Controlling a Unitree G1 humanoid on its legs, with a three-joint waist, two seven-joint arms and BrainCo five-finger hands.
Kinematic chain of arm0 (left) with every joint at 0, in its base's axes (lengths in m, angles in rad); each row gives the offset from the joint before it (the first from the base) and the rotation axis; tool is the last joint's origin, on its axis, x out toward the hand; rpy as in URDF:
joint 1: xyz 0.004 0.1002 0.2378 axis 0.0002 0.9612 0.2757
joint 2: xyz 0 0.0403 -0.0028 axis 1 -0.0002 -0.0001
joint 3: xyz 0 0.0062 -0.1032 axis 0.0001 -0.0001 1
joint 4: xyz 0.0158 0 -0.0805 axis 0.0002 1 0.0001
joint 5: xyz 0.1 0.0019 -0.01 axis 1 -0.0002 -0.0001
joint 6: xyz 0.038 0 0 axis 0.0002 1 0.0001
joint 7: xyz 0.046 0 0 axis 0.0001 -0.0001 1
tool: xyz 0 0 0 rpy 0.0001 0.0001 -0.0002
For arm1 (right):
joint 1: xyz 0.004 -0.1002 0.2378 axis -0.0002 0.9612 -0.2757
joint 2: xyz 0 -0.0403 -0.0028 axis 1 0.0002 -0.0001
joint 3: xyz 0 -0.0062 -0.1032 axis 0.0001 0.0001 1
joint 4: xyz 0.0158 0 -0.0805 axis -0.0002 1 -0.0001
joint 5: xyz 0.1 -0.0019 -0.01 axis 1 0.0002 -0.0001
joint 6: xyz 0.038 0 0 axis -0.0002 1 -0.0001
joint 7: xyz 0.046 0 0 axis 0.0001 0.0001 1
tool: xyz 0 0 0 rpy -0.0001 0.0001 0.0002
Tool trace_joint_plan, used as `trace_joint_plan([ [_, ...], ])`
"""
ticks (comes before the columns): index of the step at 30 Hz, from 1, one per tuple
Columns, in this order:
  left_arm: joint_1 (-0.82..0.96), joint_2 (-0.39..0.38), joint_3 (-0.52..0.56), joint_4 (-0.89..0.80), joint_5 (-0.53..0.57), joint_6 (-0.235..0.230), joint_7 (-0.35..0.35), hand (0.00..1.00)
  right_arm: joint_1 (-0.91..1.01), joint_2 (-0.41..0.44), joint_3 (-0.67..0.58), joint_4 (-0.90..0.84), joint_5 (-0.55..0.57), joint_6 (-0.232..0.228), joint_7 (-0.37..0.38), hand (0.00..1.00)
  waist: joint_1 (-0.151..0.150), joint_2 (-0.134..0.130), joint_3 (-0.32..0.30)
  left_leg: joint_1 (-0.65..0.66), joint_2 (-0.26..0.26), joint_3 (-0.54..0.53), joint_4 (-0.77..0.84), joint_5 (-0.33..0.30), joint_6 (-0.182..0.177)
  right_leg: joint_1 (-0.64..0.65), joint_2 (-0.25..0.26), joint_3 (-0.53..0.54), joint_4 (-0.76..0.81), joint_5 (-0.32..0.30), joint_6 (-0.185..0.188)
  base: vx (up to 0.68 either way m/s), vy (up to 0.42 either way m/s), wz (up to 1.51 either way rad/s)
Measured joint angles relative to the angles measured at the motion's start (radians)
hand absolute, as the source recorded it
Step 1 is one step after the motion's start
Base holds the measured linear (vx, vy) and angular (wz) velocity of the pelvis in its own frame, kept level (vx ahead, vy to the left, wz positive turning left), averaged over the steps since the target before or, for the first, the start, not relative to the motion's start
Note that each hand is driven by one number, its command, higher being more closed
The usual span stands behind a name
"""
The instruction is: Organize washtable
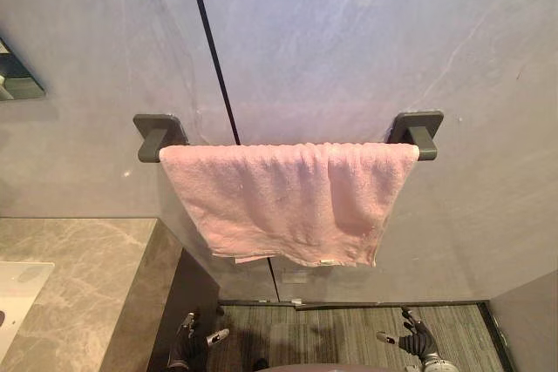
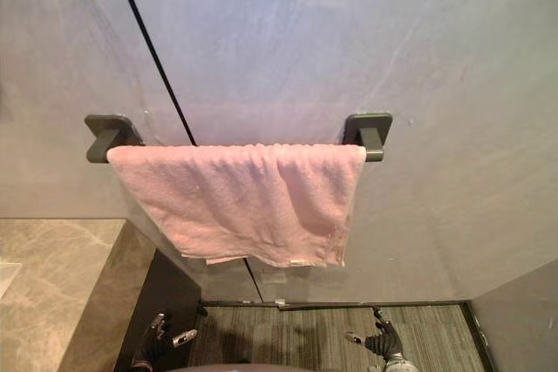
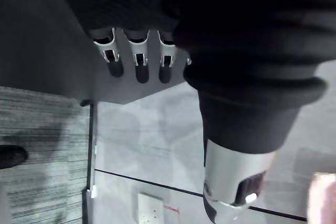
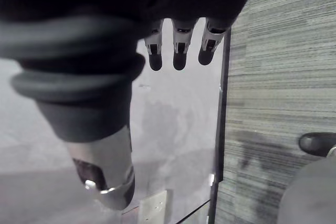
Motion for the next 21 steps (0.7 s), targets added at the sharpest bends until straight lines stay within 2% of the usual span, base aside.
trace_joint_plan([
  [10,-0.02,0.01,0.0,0.062,0.017,0.001,0.005,0.0,-0.05,-0.033,0.0,0.122,-0.072,0.011,-0.018,0.0,0.007,-0.012,0.009,-0.002,-0.002,0.001,-0.001,-0.001,-0.001,-0.003,-0.001,0.003,-0.005,0.0,0.0,0.0,-0.001,-0.01],
  [13,-0.021,0.01,0.0,0.063,0.019,0.001,0.011,0.0,-0.073,-0.037,0.0,0.135,-0.078,0.02,-0.018,0.0,0.009,-0.013,0.013,-0.023,-0.002,0.011,0.001,-0.001,0.0,-0.04,0.0,0.016,0.016,-0.002,0.001,-0.04,-0.004,-0.14],
  [17,-0.071,0.02,-0.005,0.045,0.019,0.001,0.022,0.0,-0.125,-0.028,0.041,0.13,-0.087,0.031,-0.019,0.0,0.02,-0.034,0.068,-0.075,0.001,0.042,0.091,-0.047,0.001,-0.113,-0.004,0.053,0.128,-0.038,0.011,-0.05,-0.024,-0.17],
  [18,-0.105,0.028,-0.015,0.035,0.018,0.003,0.024,0.0,-0.131,-0.019,0.059,0.119,-0.09,0.041,-0.019,0.0,0.036,-0.044,0.085,-0.123,0.009,0.045,0.16,-0.07,-0.003,-0.144,0.001,0.065,0.175,-0.042,0.018,-0.06,-0.047,-0.01],
  [20,-0.14,0.029,-0.032,0.012,0.018,0.012,0.025,0.0,-0.127,-0.018,0.077,0.088,-0.091,0.046,-0.019,0.0,0.032,-0.04,0.088,-0.169,0.018,0.022,0.2,-0.077,-0.003,-0.175,0.012,0.09,0.233,-0.042,0.019,-0.06,-0.028,0.35],
  [21,-0.162,0.024,-0.035,-0.023,0.018,0.013,0.025,0.0,-0.121,-0.01,0.08,0.068,-0.091,0.049,-0.018,0.0,0.033,-0.035,0.096,-0.18,0.028,-0.004,0.22,-0.078,-0.002,-0.2,0.021,0.132,0.337,-0.067,0.019,-0.05,-0.053,0.87],
])
